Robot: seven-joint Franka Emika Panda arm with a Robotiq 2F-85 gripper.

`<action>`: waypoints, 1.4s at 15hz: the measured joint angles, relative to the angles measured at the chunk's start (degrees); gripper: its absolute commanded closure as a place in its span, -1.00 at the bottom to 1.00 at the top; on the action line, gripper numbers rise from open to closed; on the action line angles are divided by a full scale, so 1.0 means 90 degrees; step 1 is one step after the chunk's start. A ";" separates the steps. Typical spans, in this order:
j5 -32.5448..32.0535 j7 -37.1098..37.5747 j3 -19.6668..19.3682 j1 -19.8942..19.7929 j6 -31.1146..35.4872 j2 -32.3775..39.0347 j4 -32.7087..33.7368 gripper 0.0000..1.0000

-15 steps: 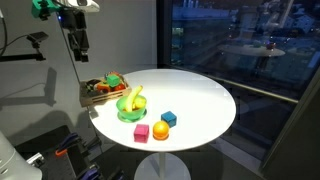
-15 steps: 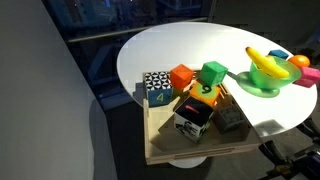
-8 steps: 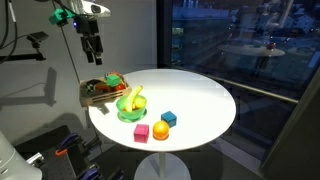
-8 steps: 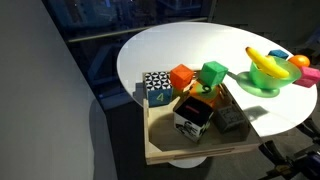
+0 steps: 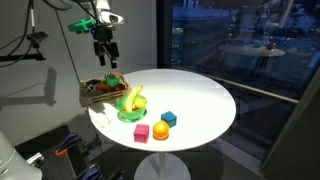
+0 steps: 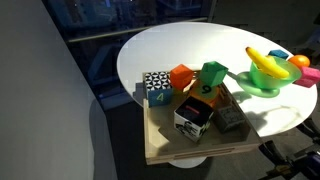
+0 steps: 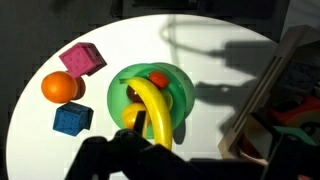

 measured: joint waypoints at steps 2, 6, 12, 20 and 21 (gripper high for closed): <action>-0.0063 -0.0246 -0.0062 0.0000 0.0105 0.0247 0.0117 -1.00; -0.0206 -0.0446 -0.0170 -0.0002 0.0186 0.0648 0.0339 -1.00; -0.0239 -0.0443 -0.0188 -0.0002 0.0186 0.0762 0.0443 -1.00; -0.0238 -0.0508 -0.0212 0.0001 0.0409 0.0858 0.0434 -1.00; -0.0238 -0.0544 -0.0223 0.0001 0.0550 0.0903 0.0431 -1.00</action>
